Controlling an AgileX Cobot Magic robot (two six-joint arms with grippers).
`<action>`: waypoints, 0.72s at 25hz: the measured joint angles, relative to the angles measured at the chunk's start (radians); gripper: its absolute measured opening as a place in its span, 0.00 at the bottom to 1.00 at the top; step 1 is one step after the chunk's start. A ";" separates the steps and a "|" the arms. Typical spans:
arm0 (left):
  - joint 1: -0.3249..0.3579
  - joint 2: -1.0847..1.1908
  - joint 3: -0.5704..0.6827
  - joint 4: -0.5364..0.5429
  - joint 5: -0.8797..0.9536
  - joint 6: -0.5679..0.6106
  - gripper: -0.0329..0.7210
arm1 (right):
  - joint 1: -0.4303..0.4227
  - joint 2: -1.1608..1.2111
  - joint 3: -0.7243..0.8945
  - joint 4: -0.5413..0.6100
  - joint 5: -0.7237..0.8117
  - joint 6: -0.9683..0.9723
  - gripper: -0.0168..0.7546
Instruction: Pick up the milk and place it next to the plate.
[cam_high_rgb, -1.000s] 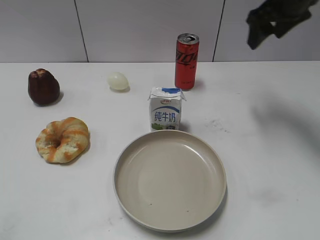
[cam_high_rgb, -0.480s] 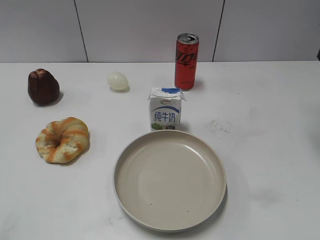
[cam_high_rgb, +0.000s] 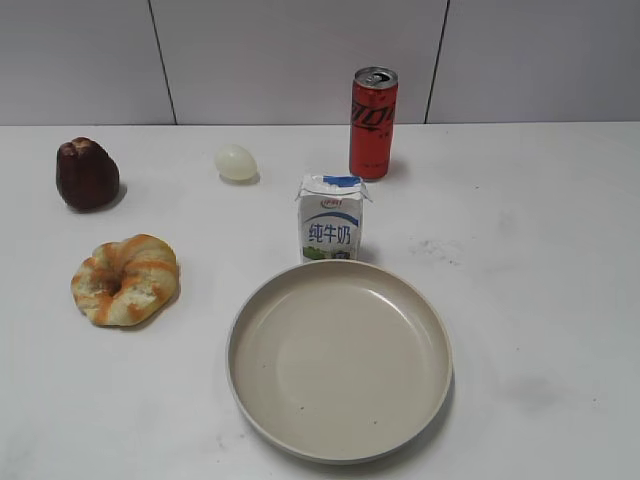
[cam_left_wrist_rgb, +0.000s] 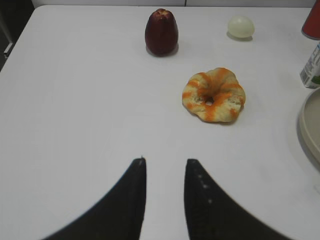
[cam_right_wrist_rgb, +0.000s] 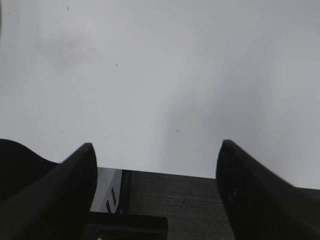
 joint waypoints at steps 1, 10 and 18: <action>0.000 0.000 0.000 0.000 0.000 0.000 0.32 | 0.000 -0.034 0.052 0.001 -0.009 0.000 0.75; 0.000 0.000 0.000 0.000 0.000 0.000 0.32 | 0.000 -0.406 0.296 0.005 -0.062 0.000 0.75; 0.000 0.000 0.000 0.000 0.000 0.000 0.32 | 0.000 -0.775 0.382 0.006 -0.070 -0.001 0.75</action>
